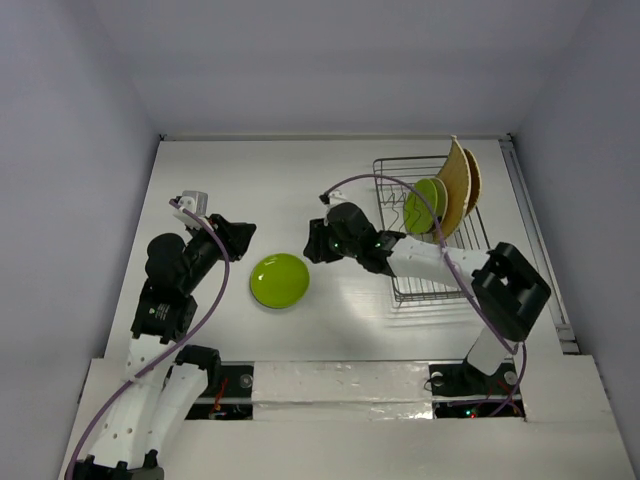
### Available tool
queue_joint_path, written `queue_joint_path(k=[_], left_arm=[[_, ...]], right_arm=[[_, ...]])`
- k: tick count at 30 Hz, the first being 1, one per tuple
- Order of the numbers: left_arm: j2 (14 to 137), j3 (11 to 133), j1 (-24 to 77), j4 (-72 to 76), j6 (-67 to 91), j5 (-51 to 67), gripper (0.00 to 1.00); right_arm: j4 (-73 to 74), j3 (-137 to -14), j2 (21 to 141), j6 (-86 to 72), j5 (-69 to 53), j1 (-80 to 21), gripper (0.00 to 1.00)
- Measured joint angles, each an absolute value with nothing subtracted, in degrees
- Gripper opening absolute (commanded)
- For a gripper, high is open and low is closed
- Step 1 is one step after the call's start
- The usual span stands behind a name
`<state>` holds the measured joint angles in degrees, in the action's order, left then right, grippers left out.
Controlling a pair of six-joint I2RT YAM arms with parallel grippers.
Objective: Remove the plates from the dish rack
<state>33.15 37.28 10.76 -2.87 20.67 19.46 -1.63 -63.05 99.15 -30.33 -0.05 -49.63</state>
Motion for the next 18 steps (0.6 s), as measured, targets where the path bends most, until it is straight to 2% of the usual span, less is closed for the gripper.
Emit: queue_joint_path(k=[1,2,3,5,10,13,14,15,18], left_arm=[[33.1,37.3,10.8,-2.9,20.7,19.5,0.22],[33.1,37.3,10.8,-2.9,20.7,19.5,0.22],[33.1,37.3,10.8,-2.9,20.7,19.5,0.22],[33.1,37.3,10.8,-2.9,20.7,19.5,0.22],[32.9,37.3,10.8,-2.9,20.7,19.5,0.22],[32.4,37.3,10.8,-2.9,20.7,19.4,0.22],[32.3,37.3,10.8,-2.9,20.7,19.5,0.22],[32.2,37.3,10.8,-2.9,20.7,19.5,0.22],[31.9,37.3,10.9,-2.9,20.7,19.5,0.22]], right_arm=[[-0.6,-63.0,97.8,-29.7,1.7,-49.6,0.23],[0.3,-63.0,96.5,-29.1,3.4,-49.6,0.11],[1.7,-63.0,94.7,-28.6,5.7,-49.6,0.04],[5.0,-63.3,90.3,-27.2,11.2,-49.6,0.0],[12.1,-65.5,79.3,-22.7,23.4,-46.3,0.02],[15.0,-67.2,75.9,-20.5,27.5,-38.8,0.13],[15.7,-67.6,75.7,-19.8,28.7,-36.1,0.25],[16.6,-67.9,75.8,-19.3,30.0,-33.5,0.3],[19.6,-68.1,77.6,-17.6,33.3,-28.3,0.36]])
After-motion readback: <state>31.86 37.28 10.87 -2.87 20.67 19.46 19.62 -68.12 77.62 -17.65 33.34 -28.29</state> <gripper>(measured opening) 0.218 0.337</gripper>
